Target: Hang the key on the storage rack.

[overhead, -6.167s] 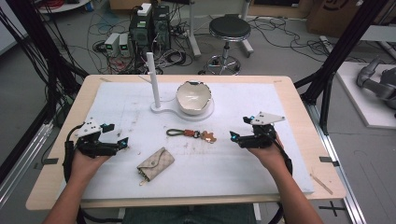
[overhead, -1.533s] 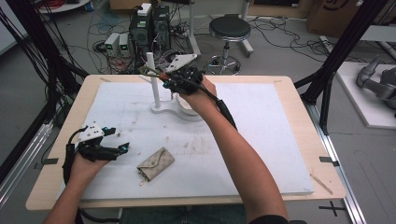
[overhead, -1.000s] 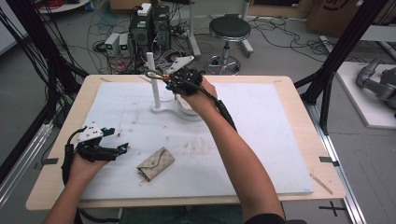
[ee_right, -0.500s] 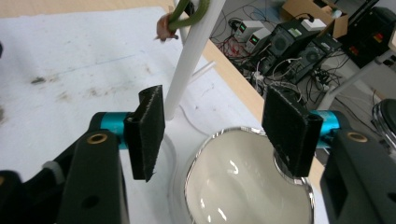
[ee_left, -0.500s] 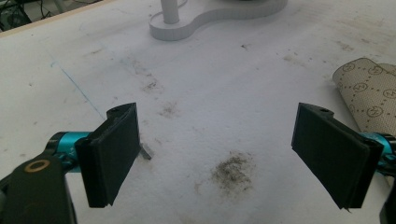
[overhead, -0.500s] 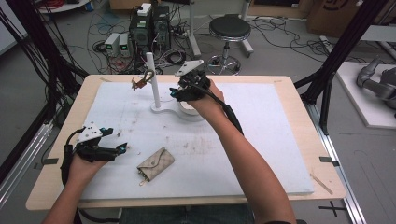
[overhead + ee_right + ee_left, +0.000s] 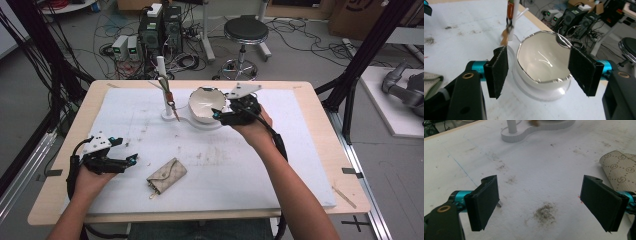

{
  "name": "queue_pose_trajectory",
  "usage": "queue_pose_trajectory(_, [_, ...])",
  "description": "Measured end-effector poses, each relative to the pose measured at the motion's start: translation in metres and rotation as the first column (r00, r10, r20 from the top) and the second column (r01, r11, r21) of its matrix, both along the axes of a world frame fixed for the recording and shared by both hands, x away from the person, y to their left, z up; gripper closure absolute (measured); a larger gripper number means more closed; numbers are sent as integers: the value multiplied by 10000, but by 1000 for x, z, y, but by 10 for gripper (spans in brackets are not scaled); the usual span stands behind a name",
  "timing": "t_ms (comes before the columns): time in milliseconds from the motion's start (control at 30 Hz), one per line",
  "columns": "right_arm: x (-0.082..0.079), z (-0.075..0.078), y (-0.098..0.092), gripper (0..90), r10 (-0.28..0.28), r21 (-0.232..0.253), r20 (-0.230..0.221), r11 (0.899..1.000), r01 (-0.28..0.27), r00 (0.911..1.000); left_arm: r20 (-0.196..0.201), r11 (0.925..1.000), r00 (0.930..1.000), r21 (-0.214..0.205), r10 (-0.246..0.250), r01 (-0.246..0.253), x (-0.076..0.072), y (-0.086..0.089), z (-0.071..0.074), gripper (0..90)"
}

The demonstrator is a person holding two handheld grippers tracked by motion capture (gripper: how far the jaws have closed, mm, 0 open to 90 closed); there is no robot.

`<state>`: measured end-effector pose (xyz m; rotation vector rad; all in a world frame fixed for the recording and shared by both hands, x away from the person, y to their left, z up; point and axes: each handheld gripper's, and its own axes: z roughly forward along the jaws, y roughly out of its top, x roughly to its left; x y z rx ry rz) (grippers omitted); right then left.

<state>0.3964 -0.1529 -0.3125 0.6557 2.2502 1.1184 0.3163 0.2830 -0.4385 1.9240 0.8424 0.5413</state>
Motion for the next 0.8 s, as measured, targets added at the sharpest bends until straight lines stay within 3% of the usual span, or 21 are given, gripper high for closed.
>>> queue_pose_trajectory(200, [-19, -9, -32, 312, -295, 451, -192, 9985, 304, 9994, 72, 10000, 9999, -41, 77, -77, -1, 1, 1, 155])
queue_pose_trajectory(367, [-36, -19, -55, 304, -356, 820, -49, 9960, 359, 9994, 81, 10000, 10000, -49, 18, -18, -1, 1, 1, 155])
queue_pose_trajectory(667, [-66, -53, -95, 271, -856, 1294, -184, 9877, 873, 9962, 62, 10000, 10000, -52, 7, -6, 0, 0, 1, 155])
queue_pose_trajectory(800, [-74, -65, -110, 263, -1015, 1488, -475, 9830, 1075, 9937, 93, 10000, 10000, -37, 4, -4, 0, -1, 2, 155])
